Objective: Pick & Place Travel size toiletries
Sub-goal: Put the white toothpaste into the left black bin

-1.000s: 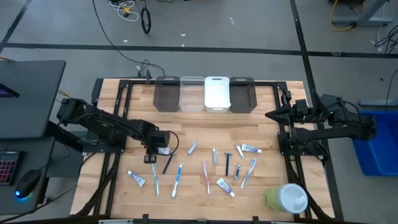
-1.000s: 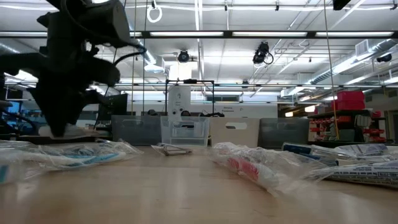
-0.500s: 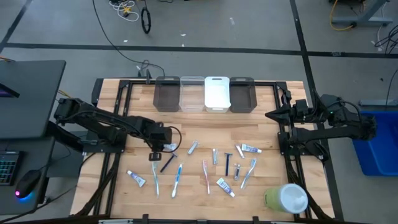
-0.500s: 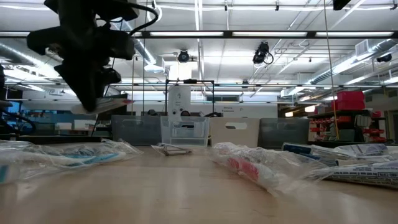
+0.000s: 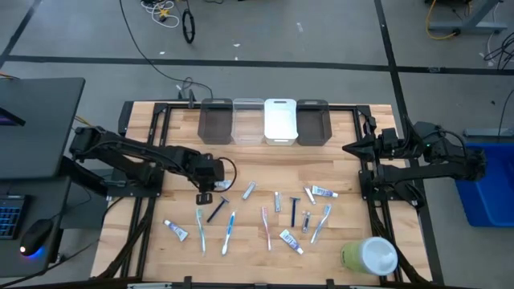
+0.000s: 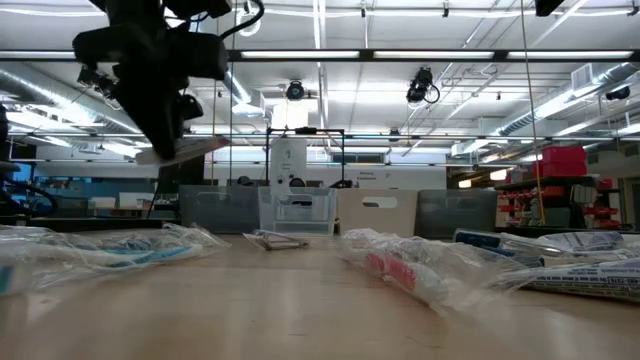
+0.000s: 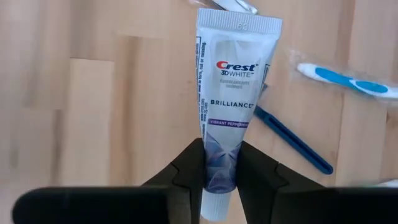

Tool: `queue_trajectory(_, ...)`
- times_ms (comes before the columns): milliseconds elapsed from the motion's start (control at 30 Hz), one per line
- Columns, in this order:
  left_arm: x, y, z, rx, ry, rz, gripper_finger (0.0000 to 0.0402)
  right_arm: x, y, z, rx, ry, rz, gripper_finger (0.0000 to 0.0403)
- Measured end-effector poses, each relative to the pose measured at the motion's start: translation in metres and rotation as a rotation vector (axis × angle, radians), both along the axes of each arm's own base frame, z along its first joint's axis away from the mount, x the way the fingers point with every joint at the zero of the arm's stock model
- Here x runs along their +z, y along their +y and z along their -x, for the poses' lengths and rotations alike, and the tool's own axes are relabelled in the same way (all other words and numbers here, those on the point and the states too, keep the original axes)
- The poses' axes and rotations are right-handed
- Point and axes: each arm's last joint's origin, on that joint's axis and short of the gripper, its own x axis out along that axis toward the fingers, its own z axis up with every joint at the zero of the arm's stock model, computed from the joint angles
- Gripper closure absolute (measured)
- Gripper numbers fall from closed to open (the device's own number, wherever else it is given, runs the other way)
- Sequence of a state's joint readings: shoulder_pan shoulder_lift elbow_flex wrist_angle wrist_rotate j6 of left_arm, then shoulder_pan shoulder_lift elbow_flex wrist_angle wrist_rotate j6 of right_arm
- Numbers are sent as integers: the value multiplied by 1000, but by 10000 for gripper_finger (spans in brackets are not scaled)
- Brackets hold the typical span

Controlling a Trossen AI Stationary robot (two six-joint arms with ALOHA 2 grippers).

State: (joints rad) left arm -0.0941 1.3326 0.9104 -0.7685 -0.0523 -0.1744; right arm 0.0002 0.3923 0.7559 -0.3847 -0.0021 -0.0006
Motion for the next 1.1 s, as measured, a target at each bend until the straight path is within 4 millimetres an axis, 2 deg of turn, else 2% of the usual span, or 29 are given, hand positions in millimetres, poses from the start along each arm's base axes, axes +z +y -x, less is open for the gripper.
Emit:
queue_trajectory(167, 22, 16, 0, 31, -52, -81, 317, 0, 0, 0, 0, 0, 0, 389)
queue_trajectory(500, 57, 63, 7, 143, -109, -224, 315, 0, 0, 0, 0, 0, 0, 389)
queue_trajectory(800, 69, 108, 18, 348, -121, -286, 315, 0, 0, 0, 0, 0, 0, 389)
queue_trajectory(1100, 69, 139, 33, 545, -101, -322, 318, 0, 0, 0, 0, 0, 0, 389)
